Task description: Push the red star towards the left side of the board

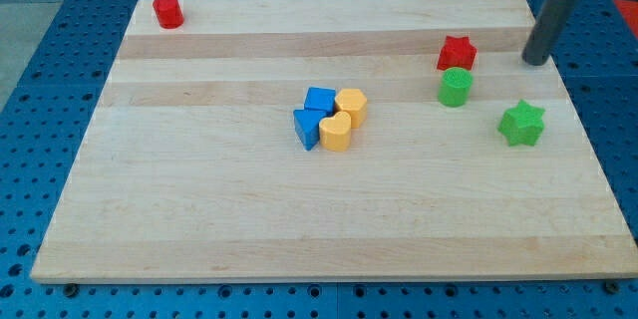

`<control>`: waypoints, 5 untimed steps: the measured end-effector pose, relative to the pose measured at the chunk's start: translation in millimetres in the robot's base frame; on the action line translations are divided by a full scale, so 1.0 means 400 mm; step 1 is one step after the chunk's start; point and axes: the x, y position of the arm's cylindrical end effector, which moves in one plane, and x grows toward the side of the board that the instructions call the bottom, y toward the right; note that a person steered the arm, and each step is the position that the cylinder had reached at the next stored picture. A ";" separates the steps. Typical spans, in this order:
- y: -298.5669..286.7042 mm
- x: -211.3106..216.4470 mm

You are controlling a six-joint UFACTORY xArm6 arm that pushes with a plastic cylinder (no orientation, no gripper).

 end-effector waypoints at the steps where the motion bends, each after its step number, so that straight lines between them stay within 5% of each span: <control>1: -0.050 0.001; 3: -0.273 -0.008; 5: -0.281 -0.008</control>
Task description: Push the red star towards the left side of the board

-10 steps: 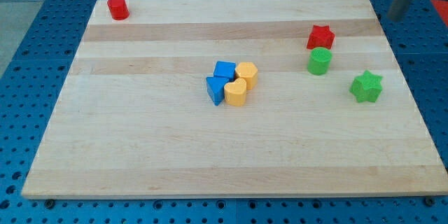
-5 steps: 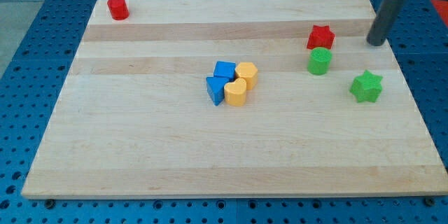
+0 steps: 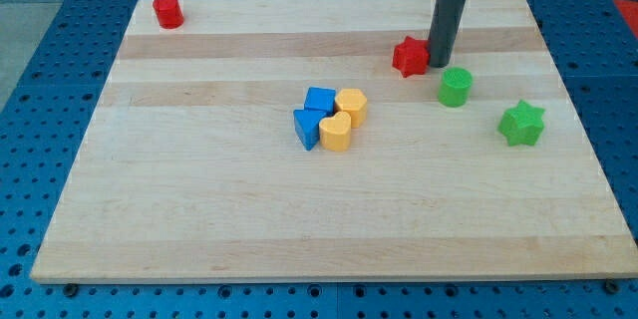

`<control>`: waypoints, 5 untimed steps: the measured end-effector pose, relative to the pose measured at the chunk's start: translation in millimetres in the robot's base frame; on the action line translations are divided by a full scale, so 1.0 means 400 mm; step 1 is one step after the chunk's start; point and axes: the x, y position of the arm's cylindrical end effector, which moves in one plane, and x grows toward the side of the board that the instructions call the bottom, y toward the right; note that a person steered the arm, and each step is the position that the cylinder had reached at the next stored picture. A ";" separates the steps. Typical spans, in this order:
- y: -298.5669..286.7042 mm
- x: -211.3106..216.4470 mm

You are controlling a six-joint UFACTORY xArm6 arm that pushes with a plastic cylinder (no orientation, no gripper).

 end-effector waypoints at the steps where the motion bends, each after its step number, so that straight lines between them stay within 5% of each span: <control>1: -0.005 0.000; 3: -0.030 0.000; 5: -0.278 -0.046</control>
